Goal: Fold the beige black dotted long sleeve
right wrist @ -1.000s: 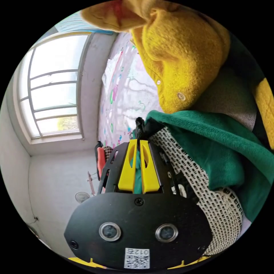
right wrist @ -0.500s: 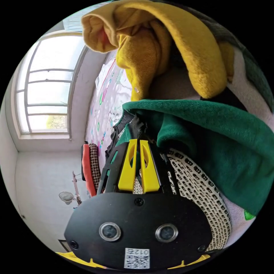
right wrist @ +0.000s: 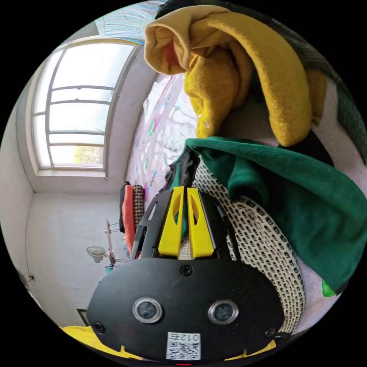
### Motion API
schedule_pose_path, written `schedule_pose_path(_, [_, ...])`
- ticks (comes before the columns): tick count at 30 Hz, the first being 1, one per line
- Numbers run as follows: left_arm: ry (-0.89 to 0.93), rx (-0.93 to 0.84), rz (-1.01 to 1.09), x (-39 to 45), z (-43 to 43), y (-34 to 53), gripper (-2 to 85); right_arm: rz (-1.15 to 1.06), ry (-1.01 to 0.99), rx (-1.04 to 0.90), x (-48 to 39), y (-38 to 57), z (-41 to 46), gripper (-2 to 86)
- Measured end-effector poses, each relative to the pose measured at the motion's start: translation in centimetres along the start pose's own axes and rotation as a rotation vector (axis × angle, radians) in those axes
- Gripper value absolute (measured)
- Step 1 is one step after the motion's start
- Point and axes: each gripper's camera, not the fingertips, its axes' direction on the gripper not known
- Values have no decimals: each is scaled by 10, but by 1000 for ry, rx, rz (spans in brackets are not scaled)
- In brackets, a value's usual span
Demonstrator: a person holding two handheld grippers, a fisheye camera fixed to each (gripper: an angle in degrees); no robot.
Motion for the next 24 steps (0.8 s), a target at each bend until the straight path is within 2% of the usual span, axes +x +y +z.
schedule_pose_path(2, [57, 26, 0, -2, -5, -1, 1, 21, 113, -26, 15, 3, 12, 9])
schedule_pose_path(5, [65, 91, 44, 7, -23, -18, 8, 20, 140, -15, 26, 8, 21, 8])
schedule_pose_path(10, [-105, 151, 251, 54, -34, -50, 33, -40, 168, -9, 0, 1, 27, 8])
schedule_pose_path(12, [-178, 132, 356, 72, -28, -58, 32, -56, 150, -14, -8, -7, 27, 8])
schedule_pose_path(15, [-208, 64, 391, 75, -17, -64, 11, -78, 131, -32, -15, -15, 28, 8])
schedule_pose_path(19, [-109, 52, 324, 53, -16, -61, 3, -91, 116, -48, -20, -20, 30, 8])
schedule_pose_path(21, [19, 174, 284, 34, -34, -48, 3, -94, 95, -54, -23, -22, 31, 8])
schedule_pose_path(24, [52, 236, 245, 29, -45, -37, 9, -105, 104, -62, -25, -22, 36, 8])
